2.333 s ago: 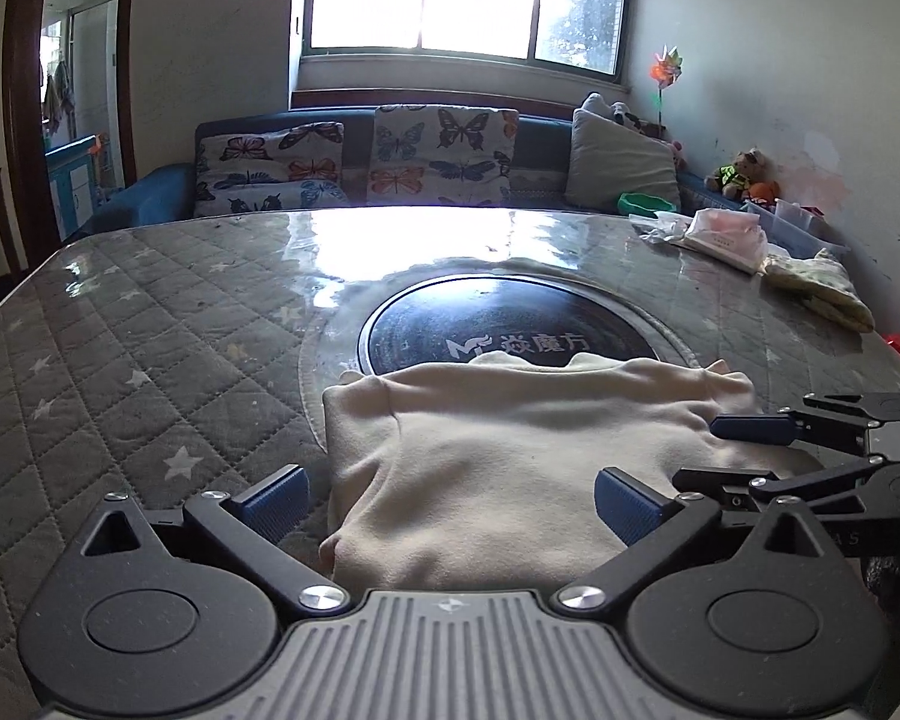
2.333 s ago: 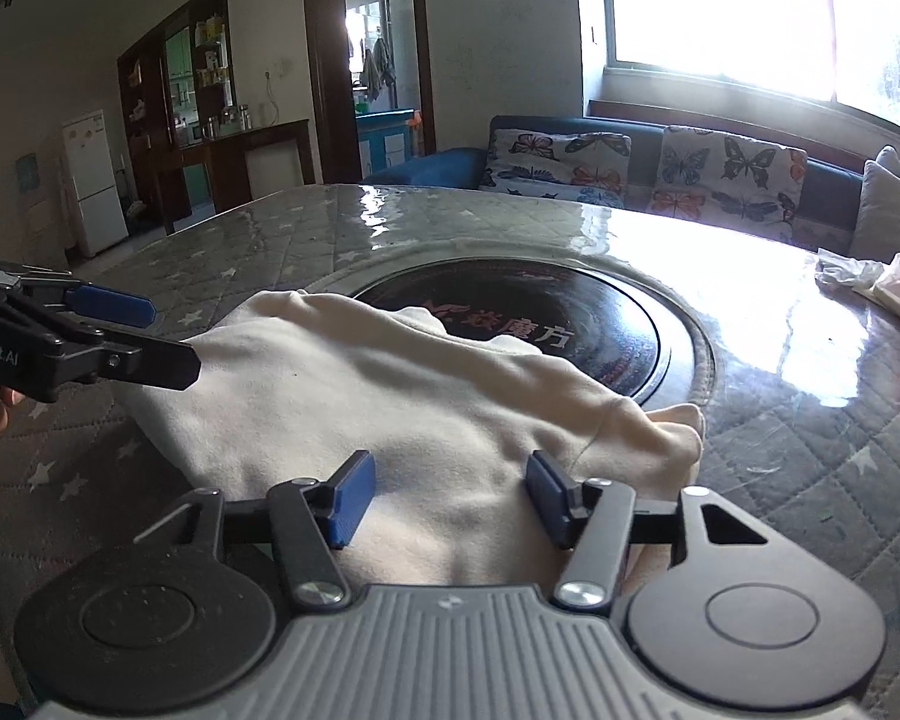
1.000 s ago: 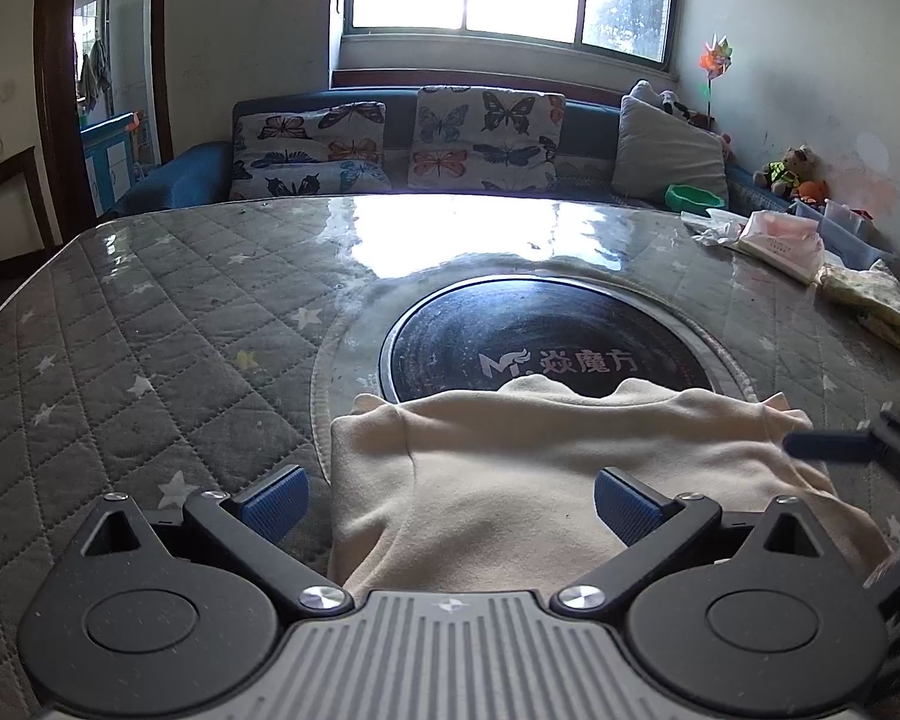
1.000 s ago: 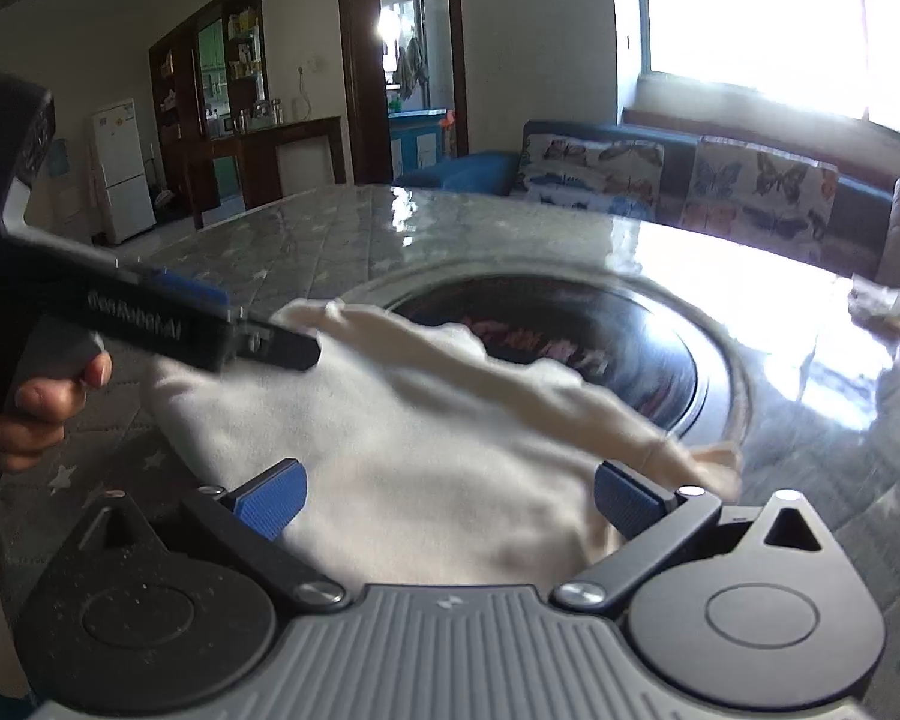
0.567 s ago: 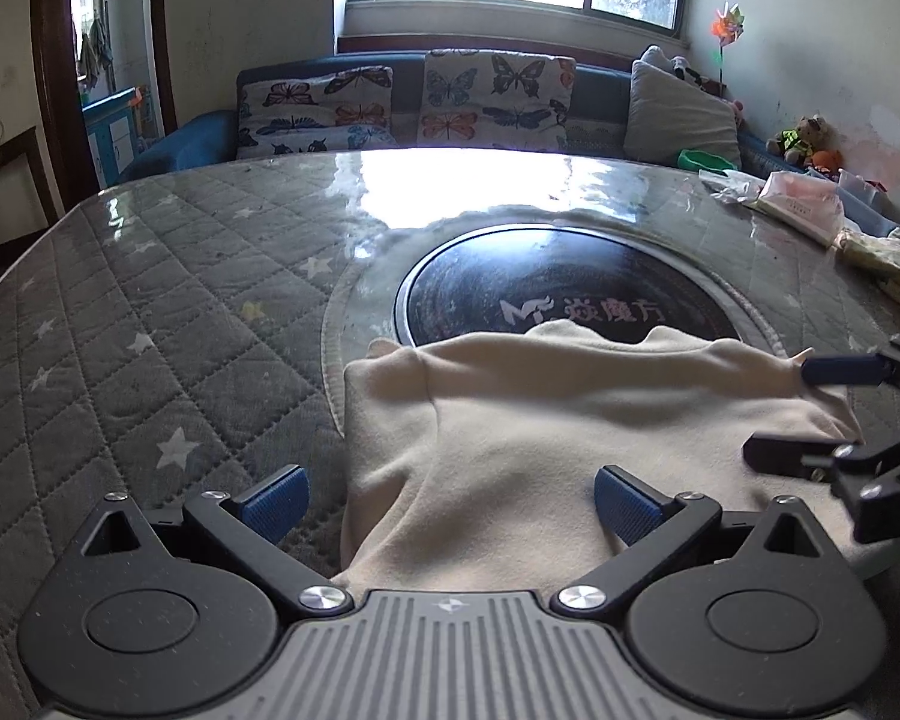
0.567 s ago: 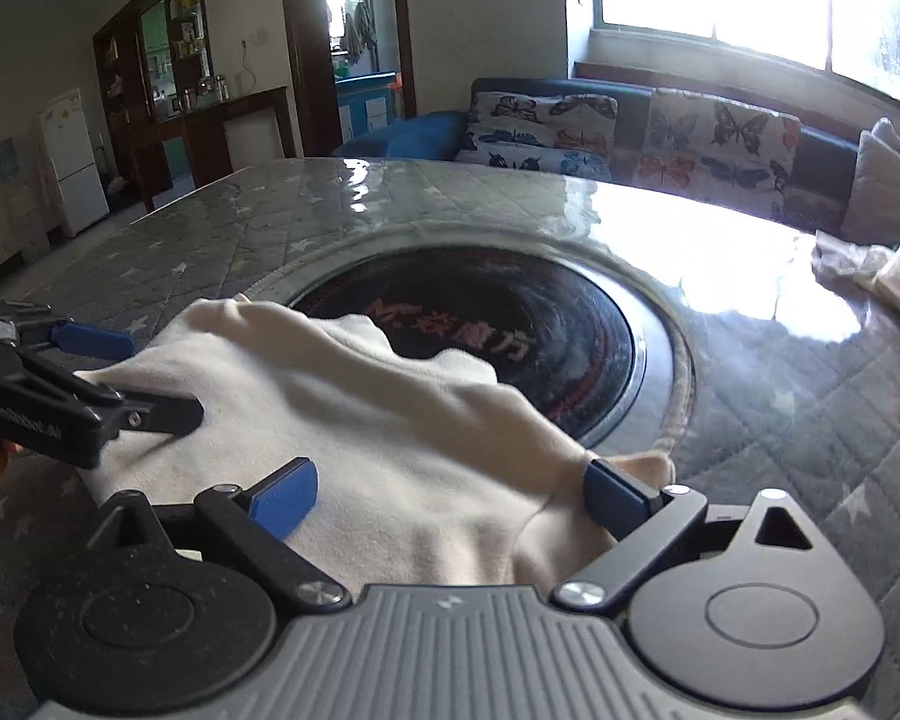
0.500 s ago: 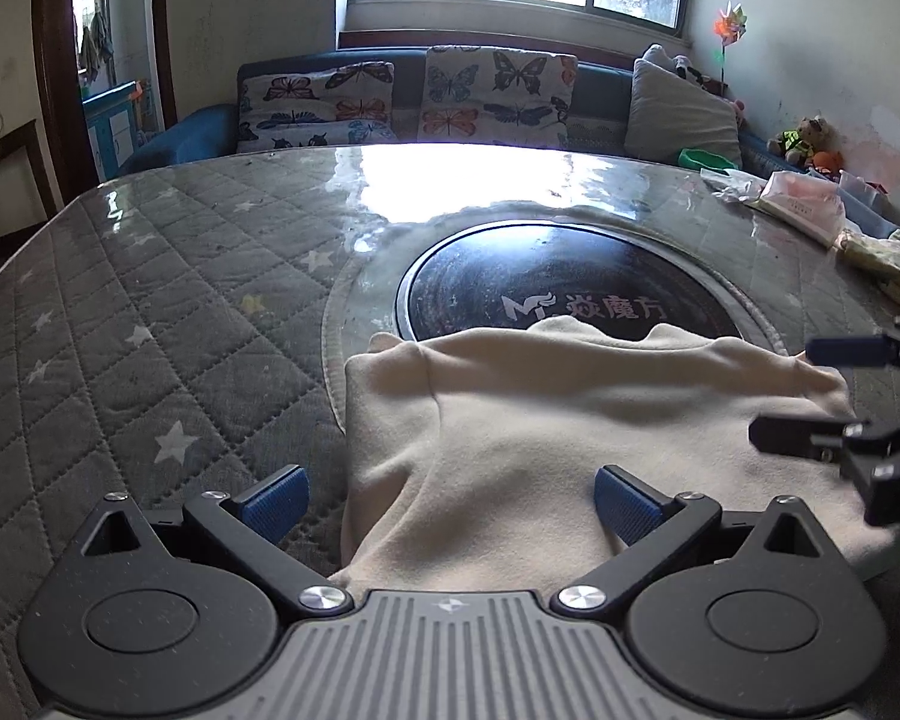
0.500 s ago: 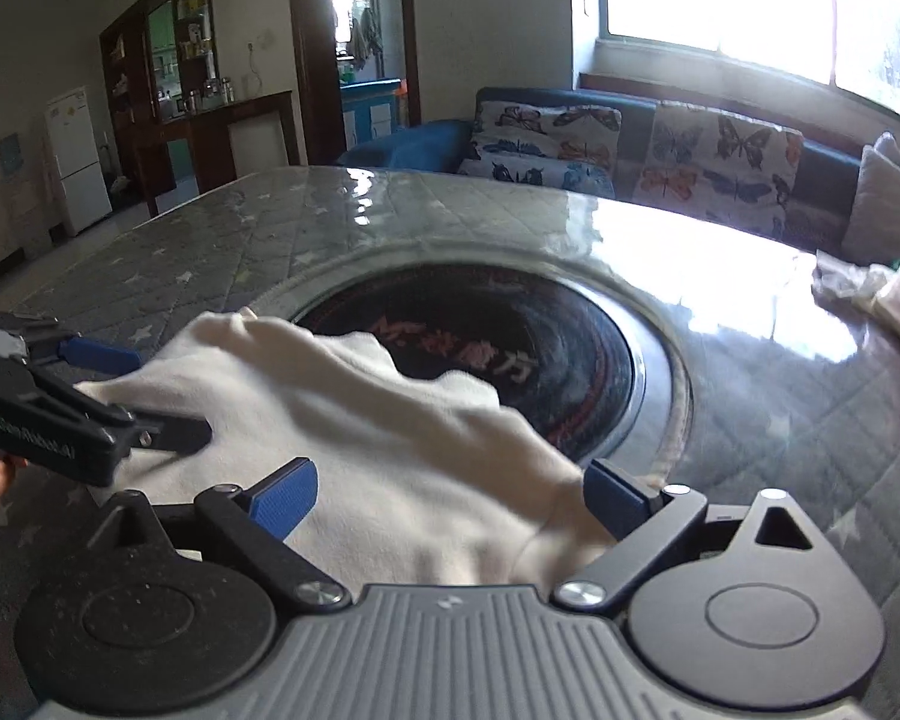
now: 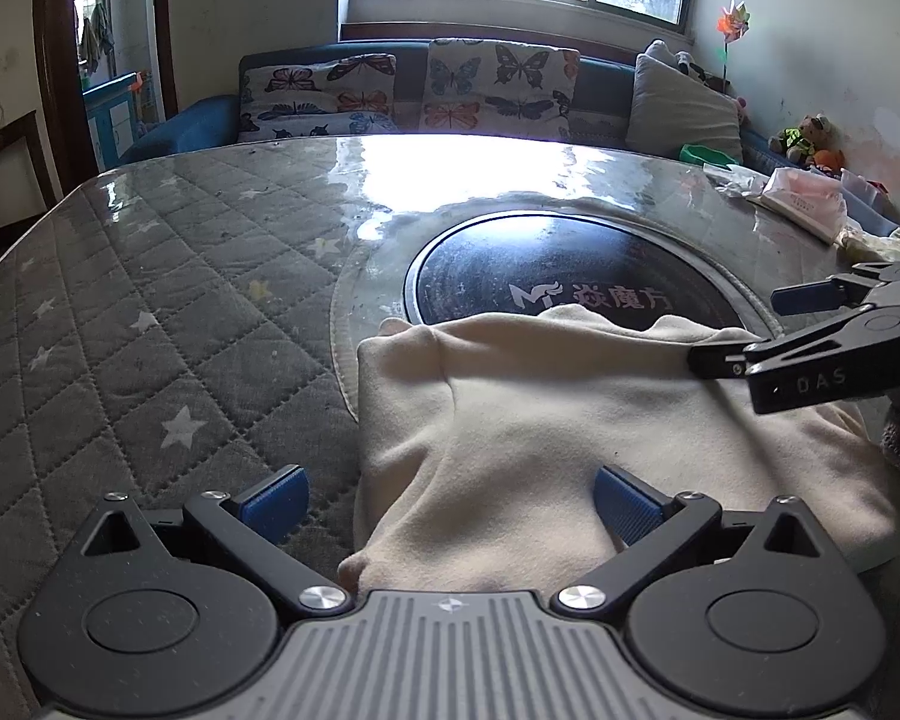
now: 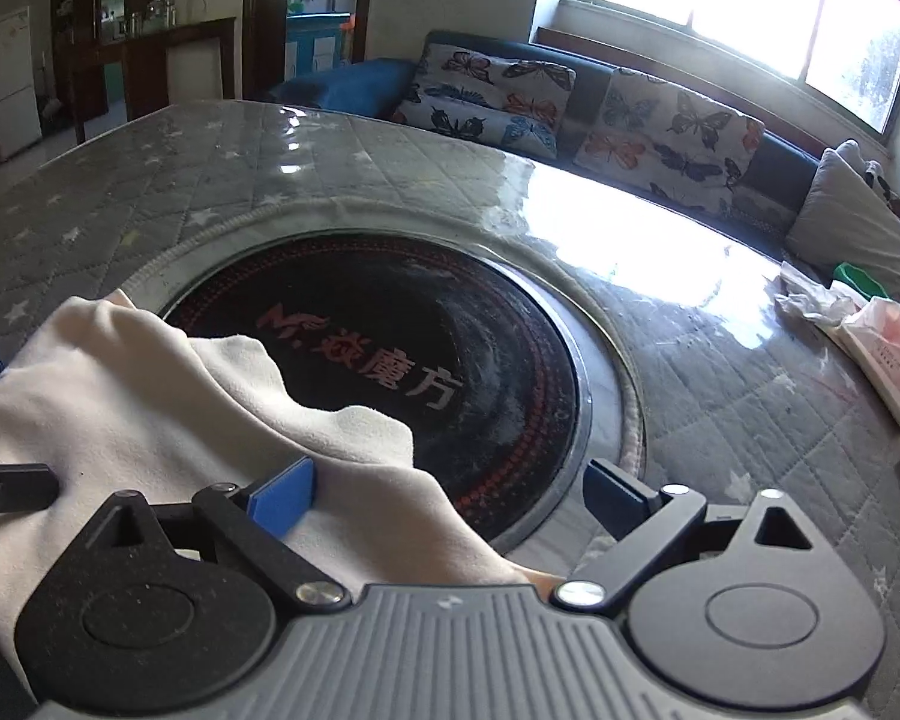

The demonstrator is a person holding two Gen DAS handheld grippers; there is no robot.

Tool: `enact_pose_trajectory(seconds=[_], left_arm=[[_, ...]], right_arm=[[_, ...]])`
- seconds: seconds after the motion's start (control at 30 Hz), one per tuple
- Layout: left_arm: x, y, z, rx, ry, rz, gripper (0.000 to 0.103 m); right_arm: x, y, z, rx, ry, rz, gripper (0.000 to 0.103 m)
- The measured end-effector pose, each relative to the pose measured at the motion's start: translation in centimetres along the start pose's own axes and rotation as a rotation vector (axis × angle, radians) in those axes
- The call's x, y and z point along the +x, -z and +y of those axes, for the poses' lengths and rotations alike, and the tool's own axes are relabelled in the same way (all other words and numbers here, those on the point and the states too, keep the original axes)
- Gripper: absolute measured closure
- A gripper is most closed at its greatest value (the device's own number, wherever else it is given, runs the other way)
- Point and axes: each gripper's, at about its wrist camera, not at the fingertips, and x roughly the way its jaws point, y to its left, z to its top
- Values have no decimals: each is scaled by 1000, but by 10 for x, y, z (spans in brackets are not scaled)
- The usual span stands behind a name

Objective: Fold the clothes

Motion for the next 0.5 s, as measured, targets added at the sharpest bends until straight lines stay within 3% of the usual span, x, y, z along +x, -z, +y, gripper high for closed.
enact_pose_trajectory(seconds=[0.27,0.5], left_arm=[[-8,5,8,-13,-19,-8,0],[-13,9,16,-31,-30,-10,0]], right_arm=[[-54,14,28,-105,-103,-110,7],[-66,47,69,-253,-97,-116,9]])
